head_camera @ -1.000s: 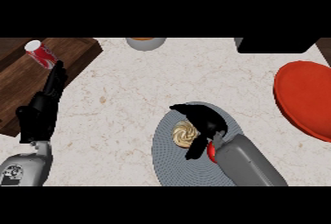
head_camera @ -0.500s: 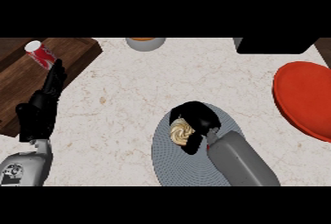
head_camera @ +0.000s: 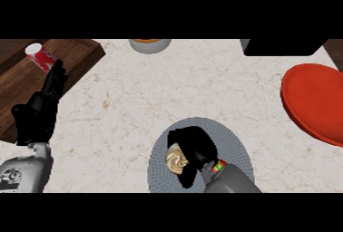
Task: Pick the cupcake from the placemat and place it in the bowl
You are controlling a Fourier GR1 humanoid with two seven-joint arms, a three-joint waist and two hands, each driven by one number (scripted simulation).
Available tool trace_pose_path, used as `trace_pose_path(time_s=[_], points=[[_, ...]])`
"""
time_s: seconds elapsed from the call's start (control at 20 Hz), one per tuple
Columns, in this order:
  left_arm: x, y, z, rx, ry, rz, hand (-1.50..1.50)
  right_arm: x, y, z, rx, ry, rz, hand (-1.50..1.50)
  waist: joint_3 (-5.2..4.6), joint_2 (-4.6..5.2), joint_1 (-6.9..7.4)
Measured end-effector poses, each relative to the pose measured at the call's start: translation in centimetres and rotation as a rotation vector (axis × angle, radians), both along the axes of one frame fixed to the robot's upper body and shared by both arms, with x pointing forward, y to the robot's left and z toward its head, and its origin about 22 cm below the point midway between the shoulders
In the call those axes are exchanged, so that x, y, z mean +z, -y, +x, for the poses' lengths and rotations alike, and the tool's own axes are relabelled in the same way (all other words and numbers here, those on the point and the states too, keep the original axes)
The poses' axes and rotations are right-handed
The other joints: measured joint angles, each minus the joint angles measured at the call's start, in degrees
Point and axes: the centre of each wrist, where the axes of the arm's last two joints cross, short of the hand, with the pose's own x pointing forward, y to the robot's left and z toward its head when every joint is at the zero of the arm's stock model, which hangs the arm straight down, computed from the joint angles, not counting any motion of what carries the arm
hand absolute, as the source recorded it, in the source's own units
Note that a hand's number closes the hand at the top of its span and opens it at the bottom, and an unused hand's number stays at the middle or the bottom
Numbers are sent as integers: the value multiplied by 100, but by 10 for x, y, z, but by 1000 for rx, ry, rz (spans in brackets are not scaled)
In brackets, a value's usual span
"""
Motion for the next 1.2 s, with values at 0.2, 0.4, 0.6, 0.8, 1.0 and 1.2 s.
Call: trace_pose_path(time_s=[0.2,0.4,0.6,0.8,1.0,1.2], points=[[-5,3,-2,2,9,3,0,17,-23,-42,-49,36,0,150,11,25,-2],[-3,5,-5,3,1,2,0,44,-25,-72,-128,105,125,150,17,22,-27],[-5,7,-4,12,2,7,0,82,-18,-88,-224,229,262,150,18,23,-58],[-11,10,-5,10,2,5,0,109,0,-93,-357,348,310,150,17,30,-59],[-15,10,-5,9,2,0,0,123,22,-99,-477,434,297,150,17,38,-48],[-12,6,-3,7,5,3,0,139,53,-91,-584,490,316,150,19,54,-20]])
